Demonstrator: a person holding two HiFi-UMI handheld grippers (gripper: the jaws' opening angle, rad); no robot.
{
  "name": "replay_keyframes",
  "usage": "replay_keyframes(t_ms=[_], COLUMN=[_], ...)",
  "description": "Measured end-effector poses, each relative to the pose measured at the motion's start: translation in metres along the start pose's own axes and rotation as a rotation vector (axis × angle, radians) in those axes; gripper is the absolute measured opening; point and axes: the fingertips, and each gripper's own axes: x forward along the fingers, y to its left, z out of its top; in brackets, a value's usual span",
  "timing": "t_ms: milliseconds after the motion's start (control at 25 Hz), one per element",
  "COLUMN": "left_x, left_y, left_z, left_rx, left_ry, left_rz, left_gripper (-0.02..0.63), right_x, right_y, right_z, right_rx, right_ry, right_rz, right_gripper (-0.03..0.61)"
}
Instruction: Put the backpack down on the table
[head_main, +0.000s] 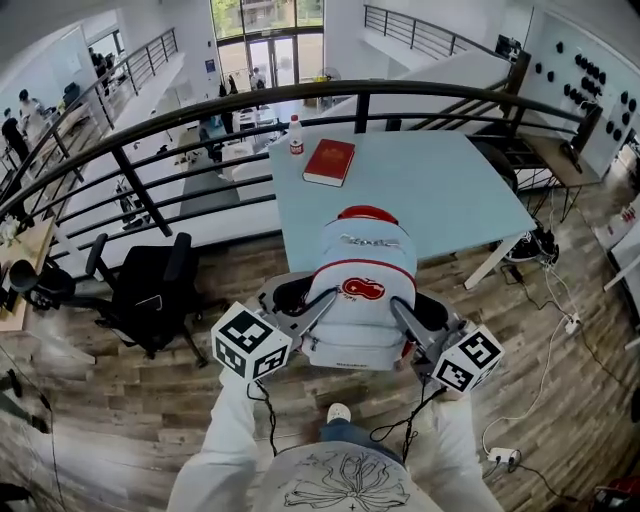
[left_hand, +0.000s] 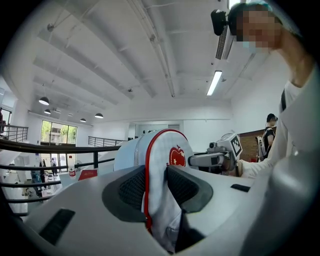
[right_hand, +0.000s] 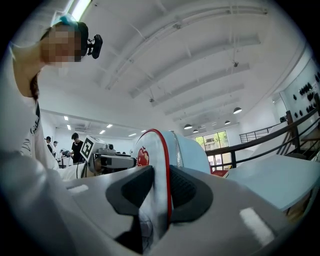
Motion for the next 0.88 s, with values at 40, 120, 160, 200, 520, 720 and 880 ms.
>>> replay_keyframes(t_ms=[40, 120, 160, 200, 520, 720, 880], left_x=[0.009, 0.024, 0.031, 0.037, 0.074, 0.096, 0.119], left_y=[0.006, 0.016, 0.021, 0.025, 0.053, 0.076, 0.104], left_z=[0.002, 0.006, 0.007, 0.008, 0.003, 0.0, -0.001], left_rx=[0.002, 0.006, 0.007, 0.007, -0.015, -0.022, -0.02], left_ry=[-0.001, -0.003, -0.004, -0.005, 0.013, 0.024, 0.026], left_rz=[0.004, 0.012, 0.016, 0.019, 0.031, 0.026, 0.015], left_gripper=[0.13, 0.13, 0.13, 0.13, 0.13, 0.13, 0.13], right_x=[0.004, 0.012, 0.015, 0.018, 0.037, 0.055, 0.076], right_y=[-0.01, -0.028, -0.036, -0.043, -0.086, -0.113, -0.141], right_z=[0.002, 0.006, 0.007, 0.008, 0.003, -0.001, -0.003], right_rx=[0.0, -0.002, -0.003, -0.003, 0.017, 0.032, 0.027], right_ry=[-0.001, -0.005, -0.006, -0.005, 0.011, 0.017, 0.017], right_rz=[0.003, 0.011, 0.014, 0.016, 0.026, 0.021, 0.014], right_gripper=[0.109, 0.109, 0.109, 0.109, 0.109, 0.109, 0.109])
